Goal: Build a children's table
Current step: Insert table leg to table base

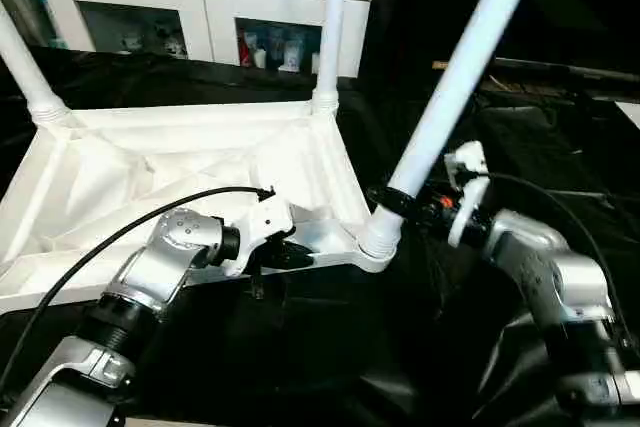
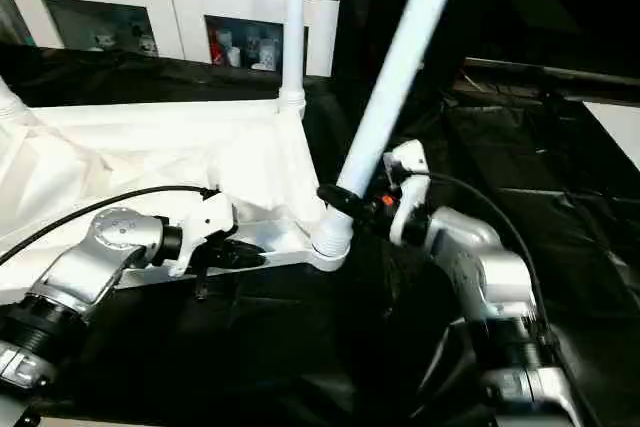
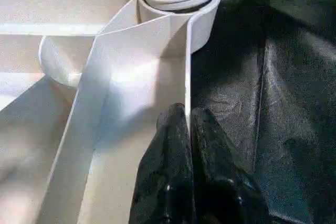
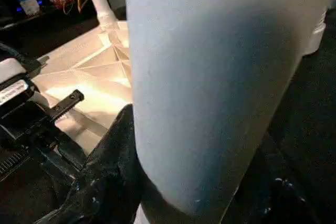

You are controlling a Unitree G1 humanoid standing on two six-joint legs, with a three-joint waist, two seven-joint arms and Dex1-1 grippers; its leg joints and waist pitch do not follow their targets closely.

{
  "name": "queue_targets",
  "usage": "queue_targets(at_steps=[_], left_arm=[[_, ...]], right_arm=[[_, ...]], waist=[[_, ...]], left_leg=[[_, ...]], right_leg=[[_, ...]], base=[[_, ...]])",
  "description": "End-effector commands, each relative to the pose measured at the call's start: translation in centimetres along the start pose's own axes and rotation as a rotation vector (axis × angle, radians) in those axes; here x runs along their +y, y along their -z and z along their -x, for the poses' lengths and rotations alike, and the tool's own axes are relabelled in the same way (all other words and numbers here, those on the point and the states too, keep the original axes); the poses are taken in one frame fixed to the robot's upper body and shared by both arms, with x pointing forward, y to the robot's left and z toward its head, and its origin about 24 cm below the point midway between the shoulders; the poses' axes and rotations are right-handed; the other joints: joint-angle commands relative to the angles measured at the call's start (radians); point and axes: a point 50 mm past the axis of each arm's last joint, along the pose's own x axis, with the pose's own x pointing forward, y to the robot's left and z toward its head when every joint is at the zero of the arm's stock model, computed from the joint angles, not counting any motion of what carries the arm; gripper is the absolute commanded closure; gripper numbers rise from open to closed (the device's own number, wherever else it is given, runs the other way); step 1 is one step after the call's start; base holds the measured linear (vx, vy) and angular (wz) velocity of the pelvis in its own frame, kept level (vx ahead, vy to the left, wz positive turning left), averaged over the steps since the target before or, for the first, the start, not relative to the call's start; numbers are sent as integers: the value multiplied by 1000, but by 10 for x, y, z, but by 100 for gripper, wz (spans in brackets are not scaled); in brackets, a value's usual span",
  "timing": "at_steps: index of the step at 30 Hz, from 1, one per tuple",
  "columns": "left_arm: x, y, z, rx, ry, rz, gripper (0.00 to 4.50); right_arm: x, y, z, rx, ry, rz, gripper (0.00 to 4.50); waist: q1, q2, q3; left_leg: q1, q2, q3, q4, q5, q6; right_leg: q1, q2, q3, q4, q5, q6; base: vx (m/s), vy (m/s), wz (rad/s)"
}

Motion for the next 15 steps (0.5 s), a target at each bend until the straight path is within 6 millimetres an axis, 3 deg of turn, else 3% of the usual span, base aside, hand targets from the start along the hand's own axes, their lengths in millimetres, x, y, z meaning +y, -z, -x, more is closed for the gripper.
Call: queue_targets(at_steps=[1,2,10,15], left_arm=[[1,-2,0,-41,2,8,450],[1,-2,0,-39,4,7,450],[5,-3,1,-16,10,-9,450],[4,-2,2,-2,19,-18,450]], right_arm=[[-1,30,9,129,45,-37,270],[1,31,9,139,39,-26,270],[19,37,4,264,-86,66,270],[19,37,-6,310,-115,94,270]], waist=[[0,11,-53],[-1,8,-52],[-1,9,-53],[-6,8,-49]], left_leg=[[2,36,-9,-74,-118,15],[3,37,-8,-75,-130,15],[3,37,-9,-76,-146,12],[2,36,-10,-79,-176,5]], right_leg=[[39,-73,39,-82,-133,-205],[39,-72,39,-85,-135,-205],[40,-74,41,-89,-177,-191],[36,-76,40,-94,-232,-188]], base=[[0,0,0],[0,0,0],[0,0,0],[0,0,0]])
